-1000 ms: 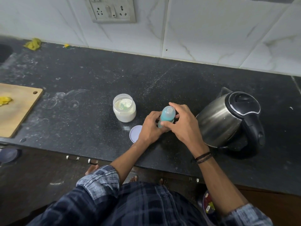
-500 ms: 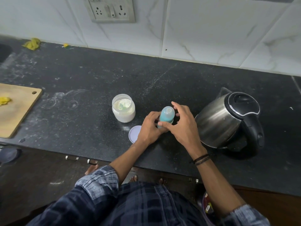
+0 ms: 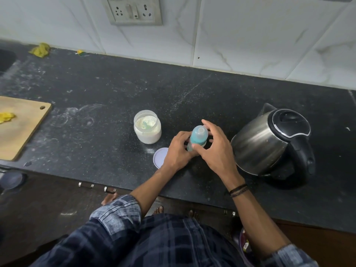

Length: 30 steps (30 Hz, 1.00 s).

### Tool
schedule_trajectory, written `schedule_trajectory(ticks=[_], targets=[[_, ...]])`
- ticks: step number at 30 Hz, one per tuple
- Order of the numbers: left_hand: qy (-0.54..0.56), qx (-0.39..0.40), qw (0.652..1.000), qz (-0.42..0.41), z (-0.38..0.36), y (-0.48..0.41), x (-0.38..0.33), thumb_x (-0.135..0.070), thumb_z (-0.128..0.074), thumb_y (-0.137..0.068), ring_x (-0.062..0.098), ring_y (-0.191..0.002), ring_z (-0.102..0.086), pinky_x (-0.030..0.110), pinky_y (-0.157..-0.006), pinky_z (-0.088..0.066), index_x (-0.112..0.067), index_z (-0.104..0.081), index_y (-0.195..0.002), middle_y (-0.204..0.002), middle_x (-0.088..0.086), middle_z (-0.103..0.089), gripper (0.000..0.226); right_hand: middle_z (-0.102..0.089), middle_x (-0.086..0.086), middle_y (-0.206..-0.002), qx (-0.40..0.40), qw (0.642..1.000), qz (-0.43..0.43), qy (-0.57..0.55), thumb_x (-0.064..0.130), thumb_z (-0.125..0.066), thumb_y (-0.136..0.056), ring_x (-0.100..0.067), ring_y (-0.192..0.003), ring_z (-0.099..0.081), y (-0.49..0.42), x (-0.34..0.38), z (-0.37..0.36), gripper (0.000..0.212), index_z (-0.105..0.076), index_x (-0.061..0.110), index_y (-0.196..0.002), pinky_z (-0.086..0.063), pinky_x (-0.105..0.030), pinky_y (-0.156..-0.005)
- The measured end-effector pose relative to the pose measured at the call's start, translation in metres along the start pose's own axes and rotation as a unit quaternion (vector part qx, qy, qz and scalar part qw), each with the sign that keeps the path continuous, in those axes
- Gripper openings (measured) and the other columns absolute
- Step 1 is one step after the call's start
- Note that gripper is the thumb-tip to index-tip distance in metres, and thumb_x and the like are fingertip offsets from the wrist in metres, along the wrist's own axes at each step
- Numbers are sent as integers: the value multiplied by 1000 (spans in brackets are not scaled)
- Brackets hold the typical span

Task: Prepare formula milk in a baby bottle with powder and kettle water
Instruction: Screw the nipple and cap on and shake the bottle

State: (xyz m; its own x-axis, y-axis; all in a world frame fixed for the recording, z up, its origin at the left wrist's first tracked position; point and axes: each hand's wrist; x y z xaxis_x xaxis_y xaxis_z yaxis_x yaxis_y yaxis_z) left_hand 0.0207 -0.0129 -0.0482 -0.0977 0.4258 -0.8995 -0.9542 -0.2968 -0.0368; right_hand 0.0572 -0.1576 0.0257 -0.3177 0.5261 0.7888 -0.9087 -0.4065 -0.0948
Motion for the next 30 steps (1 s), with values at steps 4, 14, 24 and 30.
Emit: schedule_trajectory(ticks=[4,14,24,30], targets=[[-3,4,1000,0,0,1,2,-27,-85,-83,17,-110,-60,46,-95,-55,-20,-65,-127,-120,-4,-62,49,-61,3,-133,-7,1000,2,17,17,-87,-80,-17,-120,-60,-1,-2,-1,73,-54,22,-145,-54,-47,-100],[-3,3,1000,-1,1,2,-4,-40,-78,-79,13,-109,-60,34,-92,-53,-21,-67,-127,-118,-8,-61,53,-61,6,-136,-4,1000,-4,12,23,-87,-80,-16,-121,-61,2,-1,2,75,-53,24,-147,-53,-45,-101],[1,-2,1000,2,2,1,-4,-23,-85,-82,17,-108,-61,35,-91,-54,-15,-67,-127,-120,-3,-63,50,-53,6,-146,-5,1000,2,14,17,-83,-85,-11,-132,-52,4,7,8,79,-47,25,-154,-51,-41,-106],[-6,-1,1000,10,1,0,-3,-27,-87,-81,15,-106,-60,39,-92,-55,-16,-67,-128,-118,-4,-63,52,-59,6,-134,-8,1000,-3,22,24,-85,-85,-11,-121,-59,1,7,7,77,-49,28,-152,-55,-40,-99]])
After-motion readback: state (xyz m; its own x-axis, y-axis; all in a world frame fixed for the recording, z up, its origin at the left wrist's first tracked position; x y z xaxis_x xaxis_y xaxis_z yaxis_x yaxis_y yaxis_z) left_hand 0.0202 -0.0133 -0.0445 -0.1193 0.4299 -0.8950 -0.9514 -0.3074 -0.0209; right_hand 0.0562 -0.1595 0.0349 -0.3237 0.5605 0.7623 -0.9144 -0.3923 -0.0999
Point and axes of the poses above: each hand's wrist, its own y-axis away from the middle knuckle, its own z-axis out of the back of the hand, x = y × z
